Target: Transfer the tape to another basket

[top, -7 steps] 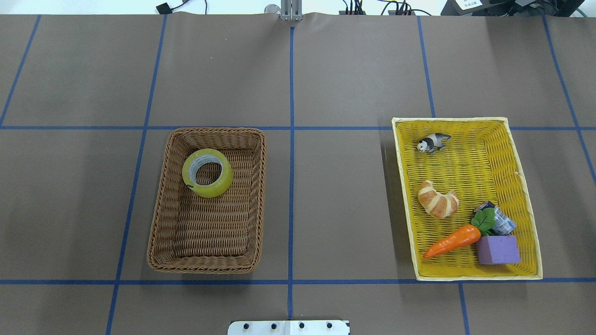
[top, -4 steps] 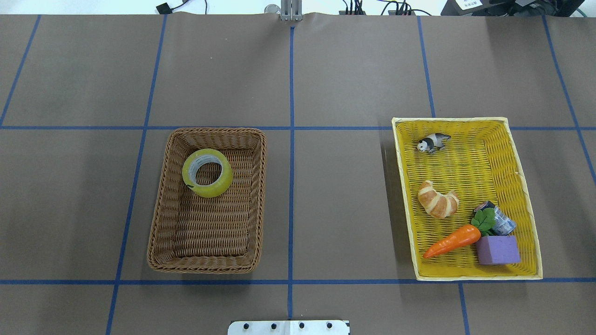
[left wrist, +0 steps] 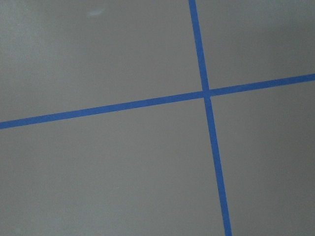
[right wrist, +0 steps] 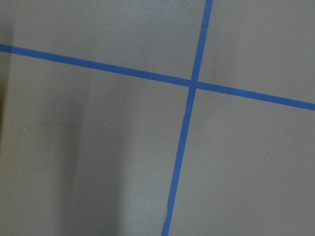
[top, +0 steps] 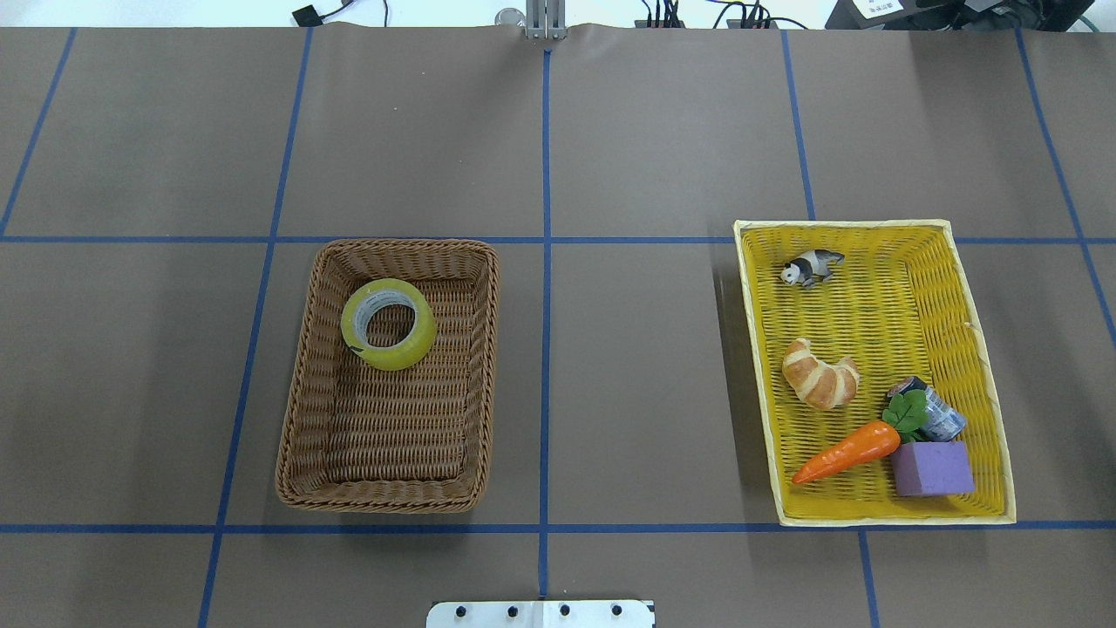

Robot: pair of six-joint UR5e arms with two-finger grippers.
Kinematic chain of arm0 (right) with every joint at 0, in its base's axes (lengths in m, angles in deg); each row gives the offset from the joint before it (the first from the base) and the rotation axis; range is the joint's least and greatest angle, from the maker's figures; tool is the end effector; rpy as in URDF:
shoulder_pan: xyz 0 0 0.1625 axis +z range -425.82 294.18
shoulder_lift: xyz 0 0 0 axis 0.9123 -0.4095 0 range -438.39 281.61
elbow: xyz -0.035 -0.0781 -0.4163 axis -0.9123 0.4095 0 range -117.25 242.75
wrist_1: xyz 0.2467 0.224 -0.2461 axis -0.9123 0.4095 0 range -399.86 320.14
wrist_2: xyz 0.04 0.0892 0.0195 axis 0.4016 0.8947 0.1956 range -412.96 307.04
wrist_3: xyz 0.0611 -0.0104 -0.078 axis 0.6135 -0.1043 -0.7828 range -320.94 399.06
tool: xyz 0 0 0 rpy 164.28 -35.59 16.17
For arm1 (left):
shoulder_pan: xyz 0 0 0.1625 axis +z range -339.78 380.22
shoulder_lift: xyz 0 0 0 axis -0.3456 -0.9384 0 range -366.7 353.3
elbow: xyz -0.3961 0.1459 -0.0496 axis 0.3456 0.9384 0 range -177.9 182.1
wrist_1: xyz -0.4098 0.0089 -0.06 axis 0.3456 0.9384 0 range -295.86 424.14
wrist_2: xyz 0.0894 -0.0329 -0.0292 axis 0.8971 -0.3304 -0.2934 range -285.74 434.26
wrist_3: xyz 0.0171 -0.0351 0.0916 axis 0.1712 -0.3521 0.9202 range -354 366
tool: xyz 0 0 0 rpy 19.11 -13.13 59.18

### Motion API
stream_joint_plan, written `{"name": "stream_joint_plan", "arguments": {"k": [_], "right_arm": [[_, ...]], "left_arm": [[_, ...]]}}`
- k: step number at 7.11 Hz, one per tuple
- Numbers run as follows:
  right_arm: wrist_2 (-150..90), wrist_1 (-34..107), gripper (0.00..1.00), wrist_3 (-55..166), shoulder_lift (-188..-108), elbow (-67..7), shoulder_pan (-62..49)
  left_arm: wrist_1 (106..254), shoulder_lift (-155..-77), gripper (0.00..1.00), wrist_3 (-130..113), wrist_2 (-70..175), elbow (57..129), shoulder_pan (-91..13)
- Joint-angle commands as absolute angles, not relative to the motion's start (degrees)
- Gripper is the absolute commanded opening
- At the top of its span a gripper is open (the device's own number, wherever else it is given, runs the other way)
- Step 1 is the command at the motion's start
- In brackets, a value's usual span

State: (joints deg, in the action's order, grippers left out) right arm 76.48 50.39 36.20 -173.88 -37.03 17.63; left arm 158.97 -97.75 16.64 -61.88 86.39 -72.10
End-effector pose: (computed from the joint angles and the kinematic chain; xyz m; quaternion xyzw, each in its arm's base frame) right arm 0.0177 -0.4602 0.6260 0.0223 -0.3381 -0.0889 0.9366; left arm -0.0816 -0.4957 0.6881 0.0455 0.3892 0.0673 0.9176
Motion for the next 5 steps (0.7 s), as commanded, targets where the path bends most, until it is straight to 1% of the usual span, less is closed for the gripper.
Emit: {"name": "stream_joint_plan", "arguments": {"k": [1,5], "right_arm": [[75.09,50.23,1.0,36.34,-174.19,-37.27,17.5],[75.54,49.79,1.0,36.42,-174.36,-36.92,17.41]], "left_arm": [[158.97,-97.76,0.99,16.64,-61.88,86.39,-72.07],[158.97,-97.76,0.99,16.64,-61.88,86.39,-72.07]]}}
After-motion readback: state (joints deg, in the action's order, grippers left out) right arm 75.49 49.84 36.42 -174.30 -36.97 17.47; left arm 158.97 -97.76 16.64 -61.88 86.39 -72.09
